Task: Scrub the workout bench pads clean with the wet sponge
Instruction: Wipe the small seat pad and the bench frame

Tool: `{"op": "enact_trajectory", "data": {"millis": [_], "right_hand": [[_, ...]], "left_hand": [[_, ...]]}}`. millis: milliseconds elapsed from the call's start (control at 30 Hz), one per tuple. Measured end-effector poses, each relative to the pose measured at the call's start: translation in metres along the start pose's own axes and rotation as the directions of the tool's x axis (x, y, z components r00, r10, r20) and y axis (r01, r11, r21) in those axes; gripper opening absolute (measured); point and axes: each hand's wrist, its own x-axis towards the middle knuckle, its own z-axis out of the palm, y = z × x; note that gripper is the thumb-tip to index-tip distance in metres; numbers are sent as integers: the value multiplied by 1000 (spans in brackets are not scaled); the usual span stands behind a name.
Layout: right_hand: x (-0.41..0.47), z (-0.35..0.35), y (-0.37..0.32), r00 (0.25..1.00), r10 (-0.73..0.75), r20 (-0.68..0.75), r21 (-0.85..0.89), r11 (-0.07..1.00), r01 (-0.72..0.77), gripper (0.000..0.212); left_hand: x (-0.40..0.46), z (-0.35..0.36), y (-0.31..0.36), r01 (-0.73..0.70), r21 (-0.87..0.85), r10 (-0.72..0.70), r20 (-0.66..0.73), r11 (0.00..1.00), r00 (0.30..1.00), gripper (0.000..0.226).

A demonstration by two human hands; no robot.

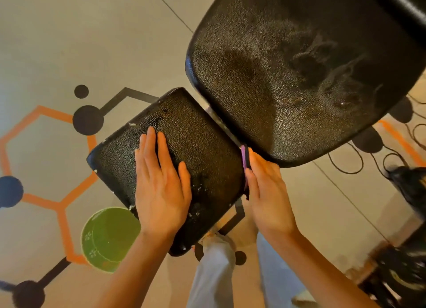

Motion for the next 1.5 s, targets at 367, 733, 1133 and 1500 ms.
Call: {"op": "enact_trajectory", "data": {"millis": [367,733,1133,1500], "right_hand": [[-47,26,-13,963,-218,-158,-189,964,187,41],[-12,37,-10,975,-147,-164,-93,987,133,48],[-4,39,-4,958,-155,-242,49,984,171,46],[-5,41,-10,973,-106,-206,9,994,110,46]], "left_hand": [[-1,2,-1,-13,-6,13,-30,1000,999,60],[1,-3,-5,-70,-62,67,-36,996,997,62],[0,-10,-36,-212,-21,212,-28,977,977,56],[2,-10,-38,-244,-44,242,-48,969,969,52]]}}
